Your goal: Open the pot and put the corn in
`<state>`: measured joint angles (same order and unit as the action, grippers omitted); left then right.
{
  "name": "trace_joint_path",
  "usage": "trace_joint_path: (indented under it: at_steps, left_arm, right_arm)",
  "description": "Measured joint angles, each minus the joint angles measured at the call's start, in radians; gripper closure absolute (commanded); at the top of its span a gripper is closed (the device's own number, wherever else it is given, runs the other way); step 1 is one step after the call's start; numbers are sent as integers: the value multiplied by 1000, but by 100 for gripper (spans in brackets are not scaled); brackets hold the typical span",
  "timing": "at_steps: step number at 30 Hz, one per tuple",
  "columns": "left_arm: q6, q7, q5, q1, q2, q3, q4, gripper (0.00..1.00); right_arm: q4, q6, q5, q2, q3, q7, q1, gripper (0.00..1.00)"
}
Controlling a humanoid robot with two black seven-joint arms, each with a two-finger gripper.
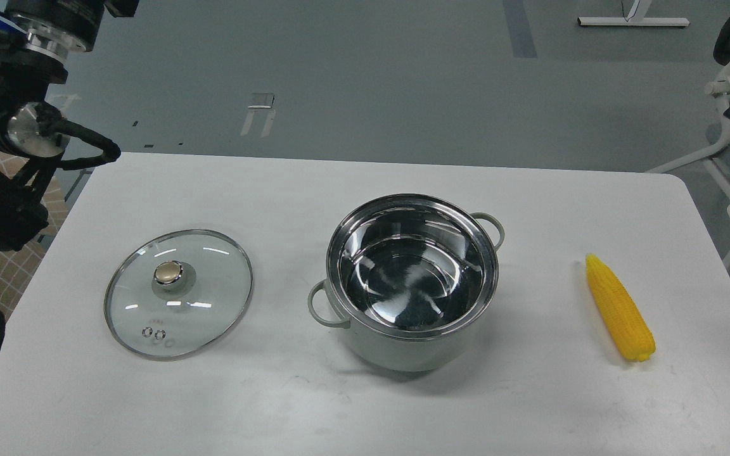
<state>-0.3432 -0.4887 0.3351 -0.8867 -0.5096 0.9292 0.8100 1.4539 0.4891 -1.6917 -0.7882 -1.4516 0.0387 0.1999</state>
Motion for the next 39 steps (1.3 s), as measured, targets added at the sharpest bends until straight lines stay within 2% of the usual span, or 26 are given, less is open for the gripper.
trace_joint_path:
  at_steps: [7, 15, 17, 19, 20, 23, 26, 30, 36, 39]
  left_arm:
    - [-1, 0, 3, -6, 37, 2, -5, 3]
    - [1, 0, 4, -10, 39, 3, 1, 3]
    - [1, 0, 5, -10, 40, 3, 2, 3]
    - [3, 0, 7, -8, 41, 3, 2, 3]
    - [5, 0, 7, -8, 42, 3, 2, 3]
    - [15, 0, 11, -8, 45, 2, 2, 3]
    - [22, 0, 12, -8, 46, 2, 2, 3]
    - [24, 0, 13, -9, 46, 2, 4, 3]
    - [24, 0, 13, -12, 43, 2, 8, 3]
    - [24, 0, 13, -12, 42, 2, 9, 3]
  right_arm:
    - [-12, -1, -165, 30, 222, 17, -7, 0]
    - [-110, -1, -260, 101, 359, 17, -9, 7]
    - [-130, -1, -265, 106, 382, 17, -9, 21]
    - [-141, -1, -268, 108, 404, 15, -9, 31]
    - [-145, -1, -270, 108, 412, 14, -9, 40]
    - [-154, -1, -277, 109, 423, 9, -9, 59]
    - [-156, -1, -278, 110, 426, 9, -9, 72]
    - [-155, 0, -274, 111, 424, 8, -9, 100]
    - [-145, -70, -263, 112, 382, 9, 1, 100]
    - [-115, -107, -260, 121, 293, 10, 6, 100]
